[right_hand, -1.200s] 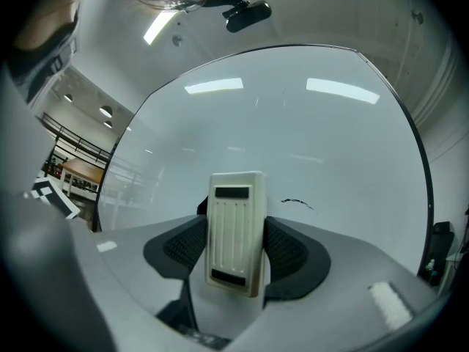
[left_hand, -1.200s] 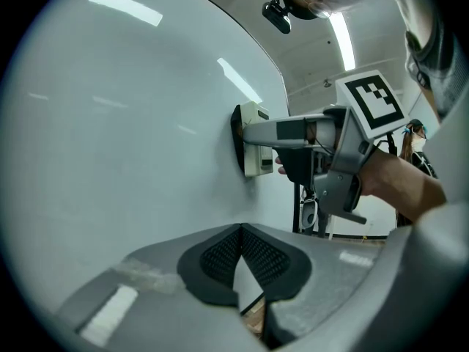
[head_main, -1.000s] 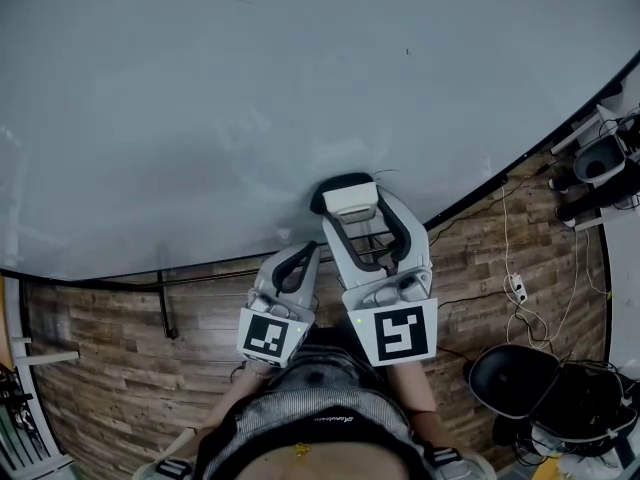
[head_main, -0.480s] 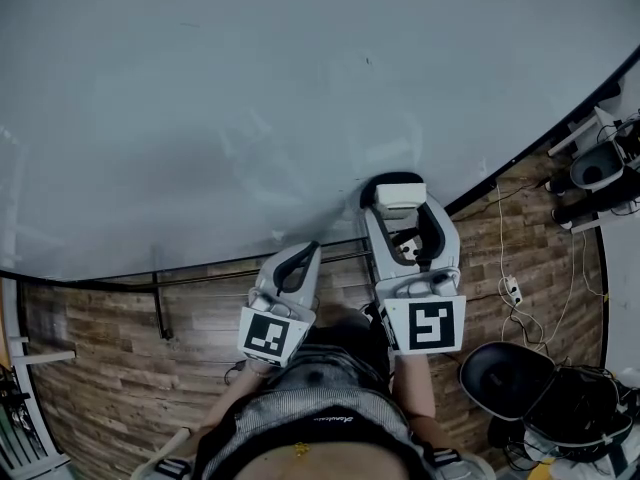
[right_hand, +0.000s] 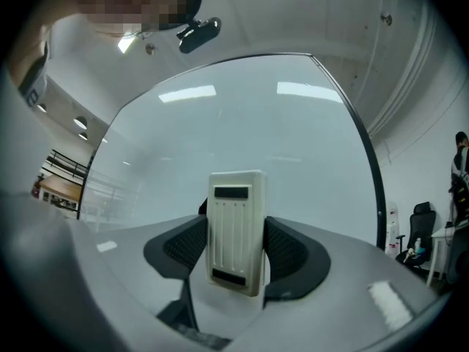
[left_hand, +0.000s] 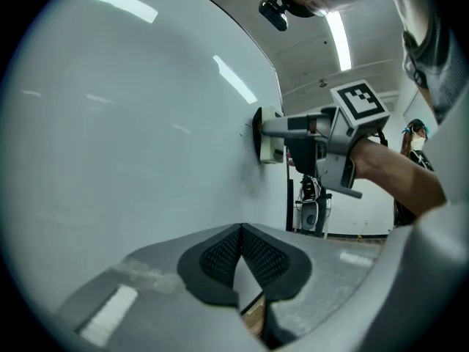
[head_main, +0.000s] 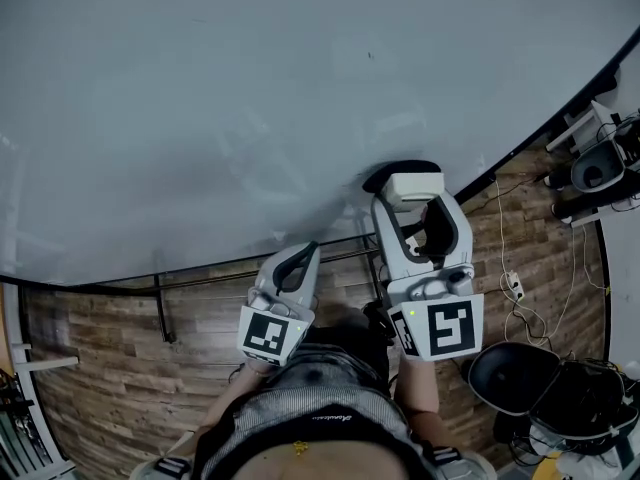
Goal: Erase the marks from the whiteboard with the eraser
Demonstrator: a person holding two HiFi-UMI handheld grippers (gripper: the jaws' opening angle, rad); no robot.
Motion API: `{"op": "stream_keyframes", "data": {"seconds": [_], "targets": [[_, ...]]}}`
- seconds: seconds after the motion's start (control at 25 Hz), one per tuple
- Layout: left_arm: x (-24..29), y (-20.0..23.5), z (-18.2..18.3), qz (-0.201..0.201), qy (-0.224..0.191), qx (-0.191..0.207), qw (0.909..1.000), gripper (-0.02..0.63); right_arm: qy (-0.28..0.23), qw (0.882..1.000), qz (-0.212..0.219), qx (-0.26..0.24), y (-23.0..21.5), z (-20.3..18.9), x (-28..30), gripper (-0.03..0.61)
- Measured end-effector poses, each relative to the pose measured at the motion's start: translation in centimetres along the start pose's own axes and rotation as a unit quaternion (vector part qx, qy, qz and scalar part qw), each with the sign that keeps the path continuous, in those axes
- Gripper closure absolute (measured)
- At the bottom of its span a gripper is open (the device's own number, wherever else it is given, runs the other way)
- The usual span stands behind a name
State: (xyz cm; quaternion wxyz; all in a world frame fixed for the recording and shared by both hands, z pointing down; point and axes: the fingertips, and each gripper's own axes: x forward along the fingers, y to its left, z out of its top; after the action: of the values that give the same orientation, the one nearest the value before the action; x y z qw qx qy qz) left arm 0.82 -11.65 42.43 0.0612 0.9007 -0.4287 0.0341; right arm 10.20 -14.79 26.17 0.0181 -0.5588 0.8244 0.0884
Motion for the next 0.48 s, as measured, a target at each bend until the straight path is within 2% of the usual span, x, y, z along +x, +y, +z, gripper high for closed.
{"op": "stream_keyframes", "data": {"seconds": [0.08, 0.2, 0.28, 0.4, 0.48], "targets": [[0.0, 0.0, 0.0, -0.006, -0.001, 0.007, 1.0, 0.611, -0.013, 1.0, 0.015, -0.003, 0.9, 1.4, 0.6, 0.327], [-0.7, 0.2, -0.1, -0.011, -0.002, 0.008, 0.9999, 0.611, -0.015, 1.0, 0.004, -0.013, 1.8, 2.0, 1.3, 0.327], [-1.1, 0.4, -0.3, -0.016, -0.002, 0.024, 0.9996, 0.611, -0.009, 1.0, -0.007, -0.013, 1.7, 1.7, 1.2, 0.328], [-1.8, 0.9, -0.6, -0.005, 0.005, 0.001, 1.0, 0.611, 0.002, 1.0, -0.015, -0.025, 2.1, 1.0, 1.2, 0.33], [-2.1, 1.0, -0.8, -0.012, 0.005, 0.019, 0.9997, 0.611, 0.013, 0.999, -0.019, -0.031, 2.4, 0.0, 1.1, 0.33]]}}
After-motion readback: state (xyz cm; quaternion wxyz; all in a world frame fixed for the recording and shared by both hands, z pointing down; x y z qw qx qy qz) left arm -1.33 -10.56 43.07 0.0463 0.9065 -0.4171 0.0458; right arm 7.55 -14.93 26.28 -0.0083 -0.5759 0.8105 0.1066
